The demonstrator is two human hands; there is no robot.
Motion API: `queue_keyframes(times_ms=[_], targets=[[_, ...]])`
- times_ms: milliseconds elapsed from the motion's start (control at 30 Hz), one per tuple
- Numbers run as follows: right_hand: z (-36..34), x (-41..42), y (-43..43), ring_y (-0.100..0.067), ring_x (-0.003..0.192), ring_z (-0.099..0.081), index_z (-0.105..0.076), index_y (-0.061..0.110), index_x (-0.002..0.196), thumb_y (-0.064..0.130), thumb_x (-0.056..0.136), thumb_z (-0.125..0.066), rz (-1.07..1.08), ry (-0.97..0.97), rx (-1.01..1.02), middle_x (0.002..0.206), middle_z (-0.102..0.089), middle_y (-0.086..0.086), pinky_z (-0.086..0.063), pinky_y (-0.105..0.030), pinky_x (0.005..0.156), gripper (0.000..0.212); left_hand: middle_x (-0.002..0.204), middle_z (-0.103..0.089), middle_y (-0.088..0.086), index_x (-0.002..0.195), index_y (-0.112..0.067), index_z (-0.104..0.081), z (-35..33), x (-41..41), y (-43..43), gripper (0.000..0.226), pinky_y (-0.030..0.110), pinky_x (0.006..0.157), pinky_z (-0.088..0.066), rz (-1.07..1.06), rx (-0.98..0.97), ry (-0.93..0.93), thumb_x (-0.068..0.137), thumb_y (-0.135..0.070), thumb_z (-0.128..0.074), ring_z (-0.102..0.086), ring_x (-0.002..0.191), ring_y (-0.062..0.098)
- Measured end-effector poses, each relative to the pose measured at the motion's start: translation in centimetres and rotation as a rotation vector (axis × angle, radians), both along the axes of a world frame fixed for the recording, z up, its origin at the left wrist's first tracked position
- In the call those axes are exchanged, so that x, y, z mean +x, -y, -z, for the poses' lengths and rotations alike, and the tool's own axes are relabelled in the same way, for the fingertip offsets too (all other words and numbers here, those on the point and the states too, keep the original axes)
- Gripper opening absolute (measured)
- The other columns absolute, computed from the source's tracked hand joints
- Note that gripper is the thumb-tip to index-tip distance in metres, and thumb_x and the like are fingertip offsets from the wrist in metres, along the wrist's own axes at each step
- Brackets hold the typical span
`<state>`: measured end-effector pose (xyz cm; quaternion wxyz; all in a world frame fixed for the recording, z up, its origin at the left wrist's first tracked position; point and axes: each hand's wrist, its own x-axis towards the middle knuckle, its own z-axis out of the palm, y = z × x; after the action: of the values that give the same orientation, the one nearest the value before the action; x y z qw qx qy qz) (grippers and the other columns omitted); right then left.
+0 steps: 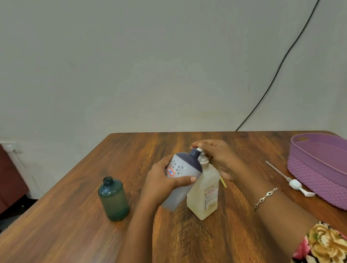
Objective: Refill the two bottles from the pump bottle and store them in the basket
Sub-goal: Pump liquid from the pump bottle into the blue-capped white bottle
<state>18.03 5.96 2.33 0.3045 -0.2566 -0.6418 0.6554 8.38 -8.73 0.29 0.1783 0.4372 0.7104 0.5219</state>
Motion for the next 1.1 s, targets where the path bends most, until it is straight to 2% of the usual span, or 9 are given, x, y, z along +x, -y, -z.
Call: queue_keyframes(times_ms=[133, 200, 367, 500, 600, 767, 900, 1033, 1100], targets=[[-0.3, 0.2, -0.2, -0.022, 0.079, -0.061, -0.066, -0.001, 0.096, 0.007, 0.089, -0.056, 0.030, 0.013, -0.029, 0.090, -0.067, -0.014, -0.051, -0.033, 0.074, 0.015, 0.093, -0.063, -0.012, 0.094, -0.043, -0.052, -0.4, -0.1, -0.1, 0.060, 0.031, 0.073, -0.053, 0.006, -0.010, -0.026, 0.041, -0.059, -0.074, -0.061, 0.082, 0.008], [0.1, 0.2, 0.1, -0.020, 0.071, -0.060, -0.065, -0.004, 0.094, 0.007, 0.088, -0.055, 0.004, -0.004, -0.083, 0.080, -0.065, -0.013, -0.051, -0.032, 0.066, 0.016, 0.093, -0.063, -0.012, 0.094, -0.043, -0.051, -0.3, -0.1, 0.1, 0.056, 0.032, 0.074, -0.052, 0.007, -0.024, -0.039, 0.045, -0.055, -0.075, -0.061, 0.082, 0.008], [0.5, 0.2, 0.2, -0.020, 0.068, -0.059, -0.064, -0.006, 0.093, 0.008, 0.089, -0.055, -0.007, 0.000, -0.099, 0.079, -0.064, -0.014, -0.051, -0.031, 0.061, 0.017, 0.091, -0.063, -0.013, 0.092, -0.044, -0.051, -0.3, 0.0, 0.2, 0.047, 0.025, 0.070, -0.050, 0.012, -0.025, -0.033, 0.058, -0.040, -0.084, -0.060, 0.079, 0.003], [-0.1, 0.5, -0.1, -0.013, 0.061, -0.058, -0.064, -0.002, 0.087, 0.010, 0.089, -0.057, -0.015, -0.020, -0.090, 0.073, -0.063, -0.009, -0.049, -0.022, 0.054, 0.014, 0.090, -0.065, -0.010, 0.095, -0.039, -0.056, -0.8, 0.2, 0.2, 0.044, 0.027, 0.070, -0.050, 0.011, -0.001, -0.019, 0.063, -0.028, -0.084, -0.061, 0.079, 0.006], [-0.2, 0.6, -0.5, -0.013, 0.065, -0.057, -0.065, -0.002, 0.092, 0.013, 0.088, -0.058, -0.013, 0.024, -0.040, 0.074, -0.063, -0.006, -0.048, -0.021, 0.057, 0.017, 0.090, -0.063, -0.013, 0.094, -0.041, -0.053, -1.2, 0.3, 0.1, 0.045, 0.026, 0.070, -0.049, 0.008, -0.007, -0.038, 0.064, -0.026, -0.083, -0.059, 0.079, 0.005], [0.4, 0.5, -0.8, -0.013, 0.065, -0.058, -0.065, 0.004, 0.082, 0.017, 0.087, -0.062, -0.027, 0.105, -0.038, 0.071, -0.064, -0.004, -0.046, -0.024, 0.057, 0.014, 0.090, -0.063, -0.014, 0.107, -0.033, -0.057, -0.5, 0.2, 0.1, 0.052, 0.017, 0.062, -0.044, 0.000, -0.036, -0.042, 0.063, -0.029, -0.083, -0.059, 0.077, 0.001], [0.4, 0.5, -0.7, -0.014, 0.063, -0.058, -0.065, 0.003, 0.081, 0.017, 0.087, -0.061, -0.035, 0.101, -0.031, 0.069, -0.064, -0.004, -0.048, -0.023, 0.057, 0.016, 0.092, -0.063, -0.012, 0.105, -0.034, -0.055, -0.6, 0.2, 0.1, 0.050, 0.022, 0.067, -0.048, -0.006, -0.033, -0.041, 0.064, -0.028, -0.083, -0.060, 0.080, 0.006], [-0.4, 0.4, -1.0, -0.014, 0.074, -0.057, -0.067, 0.009, 0.084, 0.016, 0.086, -0.063, 0.001, 0.074, -0.018, 0.079, -0.065, -0.004, -0.047, -0.030, 0.078, 0.008, 0.092, -0.062, -0.011, 0.100, -0.037, -0.053, -1.3, 0.3, 0.2, 0.046, 0.027, 0.070, -0.050, 0.010, -0.020, -0.050, 0.065, -0.027, -0.082, -0.060, 0.081, 0.008], [-0.3, 0.3, -0.8, -0.015, 0.073, -0.057, -0.066, 0.004, 0.088, 0.015, 0.087, -0.060, -0.017, 0.062, -0.033, 0.080, -0.064, -0.006, -0.048, -0.026, 0.069, 0.012, 0.089, -0.062, -0.012, 0.095, -0.039, -0.052, -1.4, 0.2, 0.2, 0.043, 0.023, 0.067, -0.049, 0.019, -0.022, -0.048, 0.065, -0.026, -0.081, -0.059, 0.078, 0.006]])
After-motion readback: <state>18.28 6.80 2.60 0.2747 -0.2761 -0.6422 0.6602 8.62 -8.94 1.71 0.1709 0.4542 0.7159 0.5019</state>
